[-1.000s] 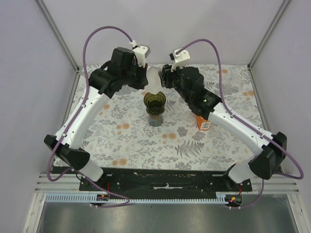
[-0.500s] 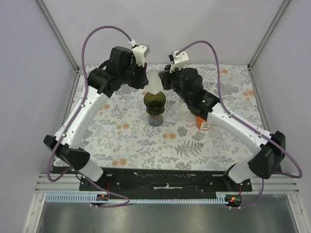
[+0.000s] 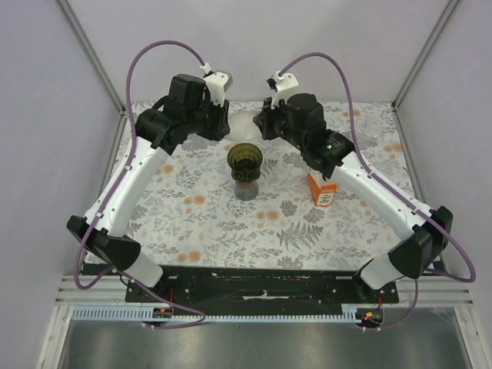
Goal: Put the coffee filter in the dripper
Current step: Place the coffee filter in the coffee dripper.
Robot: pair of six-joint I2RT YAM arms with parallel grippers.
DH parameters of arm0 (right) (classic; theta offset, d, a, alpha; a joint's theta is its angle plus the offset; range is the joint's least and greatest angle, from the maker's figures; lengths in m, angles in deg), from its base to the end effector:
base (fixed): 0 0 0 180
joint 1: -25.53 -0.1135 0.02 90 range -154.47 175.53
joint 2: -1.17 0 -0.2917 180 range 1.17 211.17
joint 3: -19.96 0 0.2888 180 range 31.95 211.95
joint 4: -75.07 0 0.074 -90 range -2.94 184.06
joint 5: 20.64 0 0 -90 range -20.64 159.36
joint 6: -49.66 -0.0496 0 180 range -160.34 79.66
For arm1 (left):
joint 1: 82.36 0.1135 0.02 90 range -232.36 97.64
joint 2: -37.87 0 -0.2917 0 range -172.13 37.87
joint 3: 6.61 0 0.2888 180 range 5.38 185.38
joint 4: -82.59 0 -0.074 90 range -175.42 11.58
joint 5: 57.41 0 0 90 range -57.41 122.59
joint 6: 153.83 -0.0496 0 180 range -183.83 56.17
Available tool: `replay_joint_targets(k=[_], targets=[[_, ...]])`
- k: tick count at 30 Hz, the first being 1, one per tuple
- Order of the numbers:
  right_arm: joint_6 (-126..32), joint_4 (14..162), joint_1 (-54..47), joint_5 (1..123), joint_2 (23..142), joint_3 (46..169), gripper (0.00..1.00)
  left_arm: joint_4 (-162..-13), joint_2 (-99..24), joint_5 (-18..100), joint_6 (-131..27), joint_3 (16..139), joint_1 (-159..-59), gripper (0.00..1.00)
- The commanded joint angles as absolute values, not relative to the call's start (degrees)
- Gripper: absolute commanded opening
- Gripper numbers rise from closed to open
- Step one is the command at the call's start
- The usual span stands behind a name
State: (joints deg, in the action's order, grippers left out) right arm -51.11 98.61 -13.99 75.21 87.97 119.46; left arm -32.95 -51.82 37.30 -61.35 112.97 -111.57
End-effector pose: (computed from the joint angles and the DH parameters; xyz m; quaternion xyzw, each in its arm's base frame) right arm 0.3169 0.2548 0.4450 -0.1596 0.7537 0.2348 0.5927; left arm 0.3214 -0.1843 0.4791 0.2231 0.8562 -0.1619 0.4371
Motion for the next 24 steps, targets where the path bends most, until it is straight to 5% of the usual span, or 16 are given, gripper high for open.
replay_joint_targets(k=[1, 7, 10, 16, 22, 24], targets=[[-52.82, 108.49, -13.58, 67.54, 90.02, 126.51, 0.00, -33.39, -48.79, 34.26, -66.37, 113.04, -110.92, 0.36], [-53.88, 115.62, -13.40, 61.64, 91.78, 129.86, 0.00, -33.39, -48.70, 34.08, -68.22, 112.61, -110.92, 0.54], [-54.31, 117.91, -12.62, 58.21, 92.84, 130.92, 0.00, -32.95, -48.53, 36.45, -68.92, 111.90, -111.01, 0.53], [-54.93, 118.97, -10.59, 54.69, 93.28, 128.99, 0.00, -32.16, -47.91, 39.09, -69.28, 107.34, -111.01, 0.05], [-54.15, 118.62, -8.66, 53.89, 93.80, 127.14, 0.00, -33.39, -48.44, 38.83, -69.01, 105.05, -110.92, 0.02], [-53.00, 117.48, -8.66, 51.36, 93.98, 127.31, 0.09, -33.92, -49.14, 39.53, -68.49, 104.52, -110.92, 0.02]])
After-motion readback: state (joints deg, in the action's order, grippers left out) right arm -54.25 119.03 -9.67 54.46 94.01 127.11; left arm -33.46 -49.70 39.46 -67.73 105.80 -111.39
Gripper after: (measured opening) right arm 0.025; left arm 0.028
